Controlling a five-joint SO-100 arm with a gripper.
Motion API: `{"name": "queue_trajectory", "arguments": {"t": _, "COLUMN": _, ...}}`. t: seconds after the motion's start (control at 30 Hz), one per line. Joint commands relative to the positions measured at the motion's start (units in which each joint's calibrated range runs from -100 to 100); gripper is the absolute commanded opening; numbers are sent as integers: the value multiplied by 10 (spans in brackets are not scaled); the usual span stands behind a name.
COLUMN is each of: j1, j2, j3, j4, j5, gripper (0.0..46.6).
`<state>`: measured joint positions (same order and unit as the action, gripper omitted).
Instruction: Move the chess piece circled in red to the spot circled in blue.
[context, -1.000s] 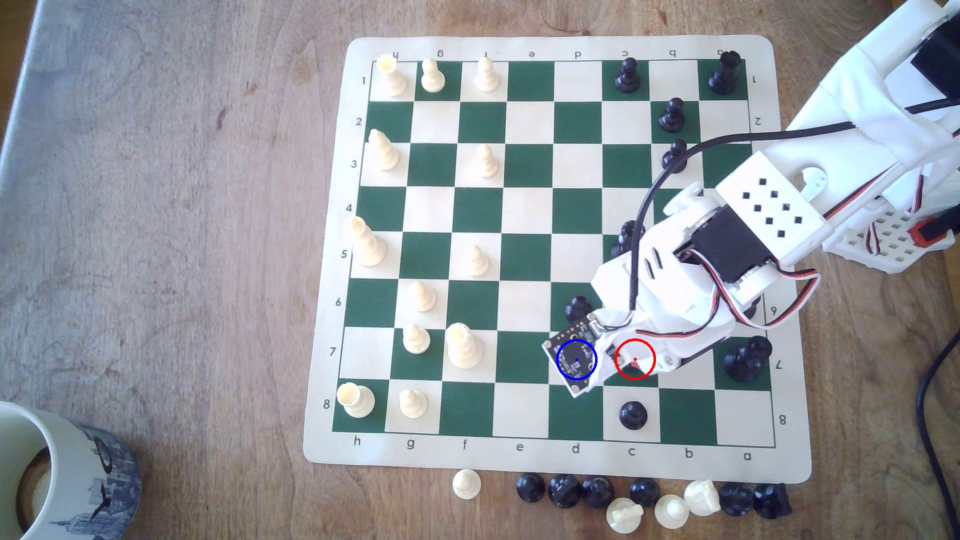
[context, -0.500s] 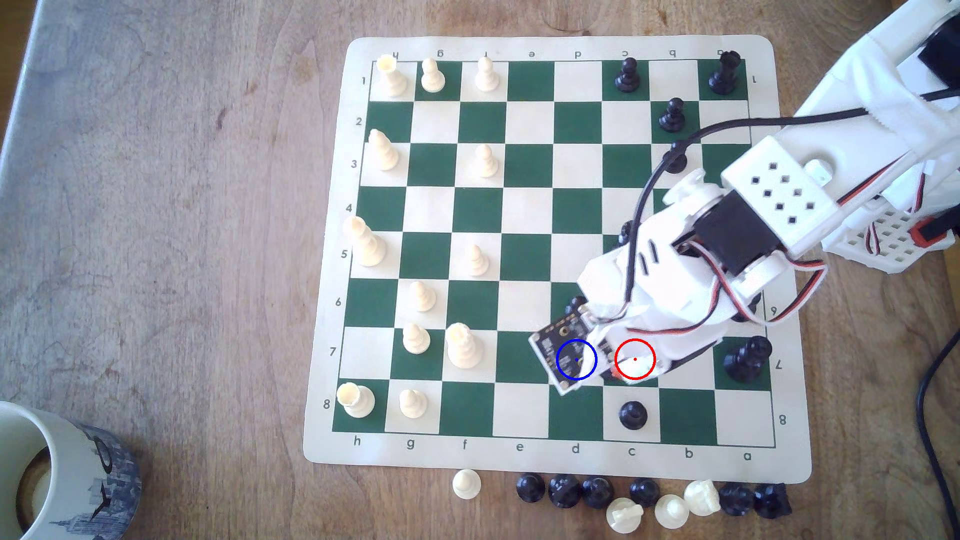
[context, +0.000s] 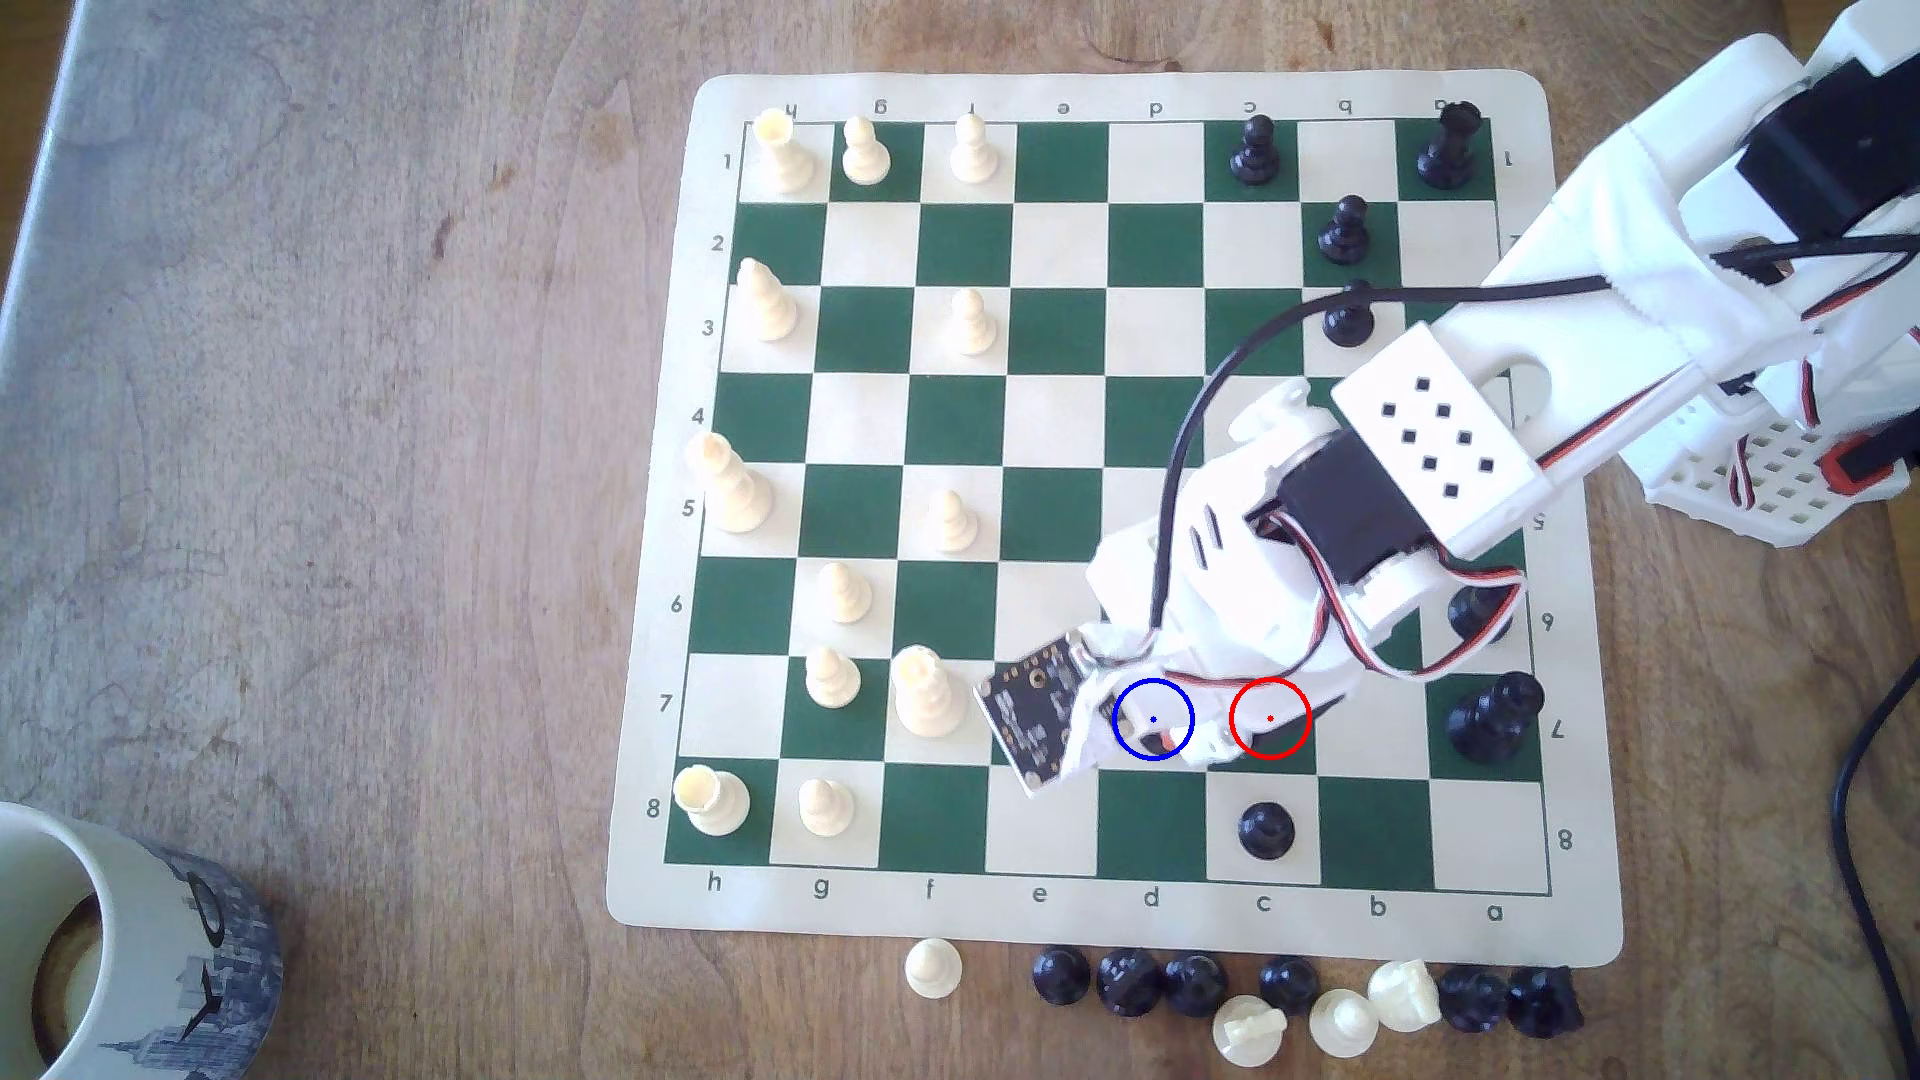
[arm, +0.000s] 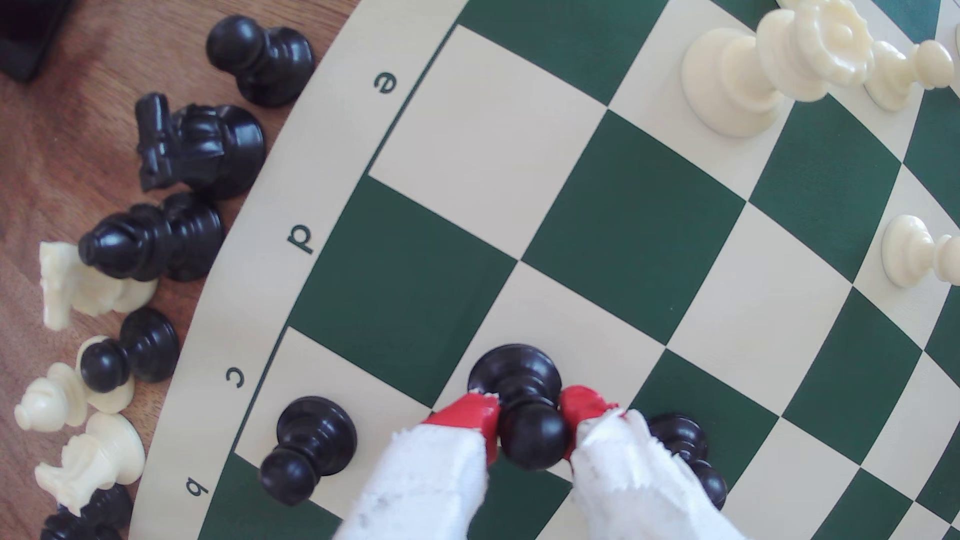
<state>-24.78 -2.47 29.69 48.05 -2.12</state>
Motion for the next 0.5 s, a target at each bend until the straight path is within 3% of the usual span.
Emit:
{"name": "queue_trajectory", "arguments": {"t": 0.0, "j1": 9, "j2": -7, "j3": -45, "j4": -8, "j5": 5, "gripper": 29}}
{"name": "queue_trajectory", "arguments": {"t": 0.47, "j1": 20, "j2": 20, "j3": -49, "j4": -24, "j5": 14, "gripper": 31}}
